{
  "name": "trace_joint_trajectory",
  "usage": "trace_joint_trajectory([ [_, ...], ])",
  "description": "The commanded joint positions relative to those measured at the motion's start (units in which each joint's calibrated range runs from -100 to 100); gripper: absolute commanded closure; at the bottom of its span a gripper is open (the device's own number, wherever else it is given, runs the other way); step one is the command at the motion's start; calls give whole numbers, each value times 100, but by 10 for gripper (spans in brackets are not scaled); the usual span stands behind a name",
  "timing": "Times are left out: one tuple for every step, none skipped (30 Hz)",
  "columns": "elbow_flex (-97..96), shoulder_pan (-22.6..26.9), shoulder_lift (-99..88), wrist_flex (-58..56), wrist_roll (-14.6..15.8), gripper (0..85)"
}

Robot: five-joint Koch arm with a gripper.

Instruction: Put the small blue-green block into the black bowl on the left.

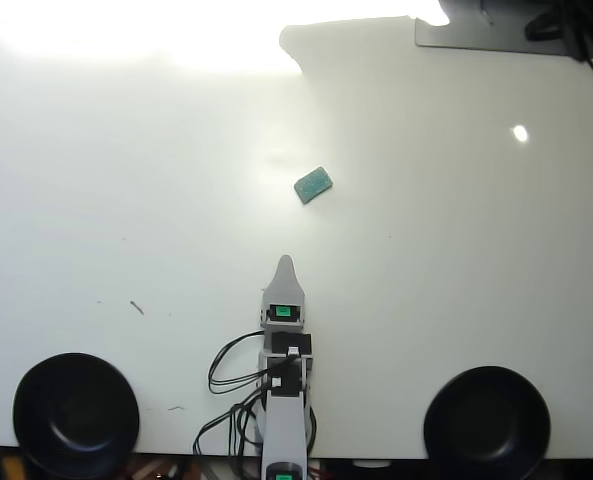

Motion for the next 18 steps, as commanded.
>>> trace_joint_trajectory([
  [-166, 0, -73, 3, 5, 365],
  [-166, 0, -73, 3, 5, 365],
  [-166, 0, -73, 3, 5, 365],
  [-166, 0, -73, 3, 5, 365],
  [-166, 0, -73, 3, 5, 365],
  [-166, 0, -73, 3, 5, 365],
  [-166, 10, -73, 19, 5, 365],
  [-166, 15, -73, 19, 5, 365],
  [-166, 20, -73, 11, 5, 367],
  [-166, 24, -73, 27, 0, 367],
  [-166, 24, -73, 35, -24, 367],
  [-166, 20, -73, 51, -112, 369],
  [-166, 10, -83, 59, -298, 371],
  [-166, 5, -83, 59, -547, 373],
  [-166, -10, -83, 35, -737, 375],
  [-166, -15, -83, 27, -762, 375],
  [-148, -34, -83, 27, -786, 375],
  [-111, -68, -83, 27, -850, 375],
])
